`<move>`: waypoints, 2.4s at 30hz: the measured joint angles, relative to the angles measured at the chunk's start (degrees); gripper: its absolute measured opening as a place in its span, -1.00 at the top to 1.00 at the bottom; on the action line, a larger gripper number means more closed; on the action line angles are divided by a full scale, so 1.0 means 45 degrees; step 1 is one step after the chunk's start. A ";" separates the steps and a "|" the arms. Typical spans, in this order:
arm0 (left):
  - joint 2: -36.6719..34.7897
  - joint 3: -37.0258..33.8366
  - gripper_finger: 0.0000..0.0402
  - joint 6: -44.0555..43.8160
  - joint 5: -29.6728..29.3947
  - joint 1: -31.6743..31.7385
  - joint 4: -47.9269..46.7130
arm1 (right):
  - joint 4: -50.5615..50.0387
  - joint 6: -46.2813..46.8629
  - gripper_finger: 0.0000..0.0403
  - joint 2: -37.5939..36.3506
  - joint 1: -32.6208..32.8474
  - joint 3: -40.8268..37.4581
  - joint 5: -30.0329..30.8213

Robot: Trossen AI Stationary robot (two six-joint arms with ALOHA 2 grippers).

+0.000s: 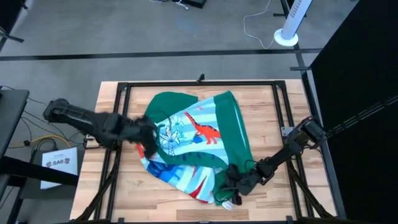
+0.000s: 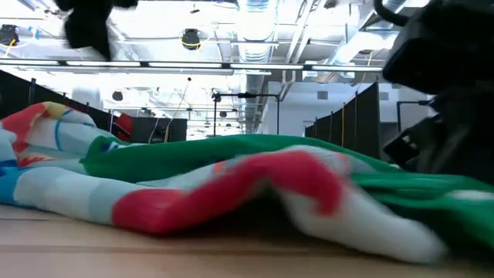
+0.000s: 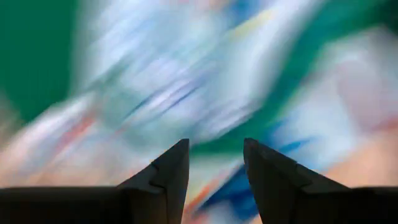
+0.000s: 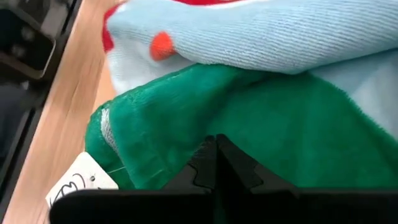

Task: Roll towel
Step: Roll the multicolor dinosaur print towel

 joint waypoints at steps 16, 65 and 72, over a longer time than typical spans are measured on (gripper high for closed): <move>0.9784 -0.1752 0.32 0.3393 -0.4013 -0.4309 1.3693 | -0.2650 0.0931 1.00 -0.1255 -0.0516 -0.0035 0.1152; 0.8270 -0.0456 0.32 -0.3797 0.1237 -0.6052 0.0847 | -0.5991 0.2265 1.00 0.1044 0.1331 0.4427 -0.0994; 0.7633 -0.0503 0.32 -0.5034 0.3482 -0.6777 -0.1469 | -1.4742 0.3283 1.00 -0.0675 0.1687 0.4864 -0.2964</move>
